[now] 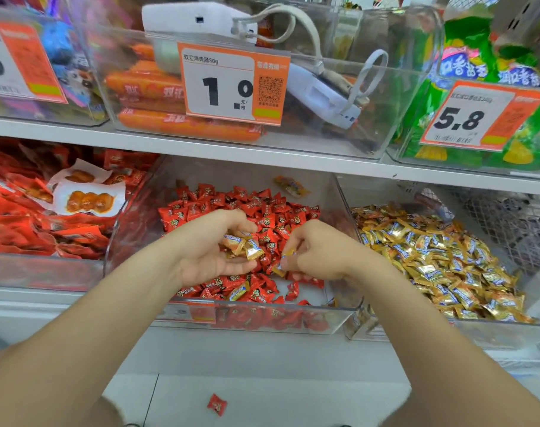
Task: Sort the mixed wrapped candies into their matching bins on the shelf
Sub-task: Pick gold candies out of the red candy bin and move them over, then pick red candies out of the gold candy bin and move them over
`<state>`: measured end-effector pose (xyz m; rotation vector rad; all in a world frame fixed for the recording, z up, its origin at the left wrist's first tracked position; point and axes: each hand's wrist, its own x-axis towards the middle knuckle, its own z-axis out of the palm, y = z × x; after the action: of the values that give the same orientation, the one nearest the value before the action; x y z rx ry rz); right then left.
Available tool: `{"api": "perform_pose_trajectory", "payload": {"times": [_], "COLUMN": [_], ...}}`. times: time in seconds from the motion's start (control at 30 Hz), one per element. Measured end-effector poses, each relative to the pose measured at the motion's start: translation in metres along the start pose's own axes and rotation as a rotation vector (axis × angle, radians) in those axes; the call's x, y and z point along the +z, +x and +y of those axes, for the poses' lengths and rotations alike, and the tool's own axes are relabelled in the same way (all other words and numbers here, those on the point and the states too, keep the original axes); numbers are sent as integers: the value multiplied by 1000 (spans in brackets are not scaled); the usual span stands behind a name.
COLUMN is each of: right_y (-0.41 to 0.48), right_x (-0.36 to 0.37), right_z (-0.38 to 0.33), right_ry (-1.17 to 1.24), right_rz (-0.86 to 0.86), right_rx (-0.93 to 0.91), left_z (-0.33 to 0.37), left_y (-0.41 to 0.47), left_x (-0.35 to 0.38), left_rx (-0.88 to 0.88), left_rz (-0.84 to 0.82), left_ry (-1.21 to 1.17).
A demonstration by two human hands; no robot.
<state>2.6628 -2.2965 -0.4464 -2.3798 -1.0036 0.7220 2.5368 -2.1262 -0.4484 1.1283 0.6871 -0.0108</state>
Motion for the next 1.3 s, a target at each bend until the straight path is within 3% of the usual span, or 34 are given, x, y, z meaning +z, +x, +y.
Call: {"api": "perform_pose_trajectory", "payload": {"times": [0.13,0.27,0.43,0.57,0.63,0.77,0.87,1.07,1.17,1.3], "right_y": [-7,-10,-18,-24,-24,-24,-19,-17,-13,-23], "right_x": [-3,-7,-5,-10,-15,-16,5,8,-2,-12], "right_z": [-1,-2,0,-7,-11,-22,-16,-4,-2,-2], "right_ry": [204,138,-247,-401,-562,-1073,-1232,-1096,-758,-321], "right_rz": [21,104,47,-28,-24,-152,-201,-169,-68,201], "right_rx": [-66,-123,-233,-240,-266,-119,-75,-99,-201,-385], "left_z": [0,-5,-8,-5,-4,-3,-5,-7,-7,-5], "left_y": [1,4,1,-2,-5,-5,-5,-3,-4,-7], "left_x": [0,0,0,-7,-10,-7,-4,-9,-8,0], "left_rx": [-27,22,209,269,247,221,228,271,273,356], "left_rz": [23,-7,-64,-111,-95,-34,-59,-104,-100,-1], "left_ry": [-15,118,750,1252,1352,1477,1539,1514,1444,1215]}}
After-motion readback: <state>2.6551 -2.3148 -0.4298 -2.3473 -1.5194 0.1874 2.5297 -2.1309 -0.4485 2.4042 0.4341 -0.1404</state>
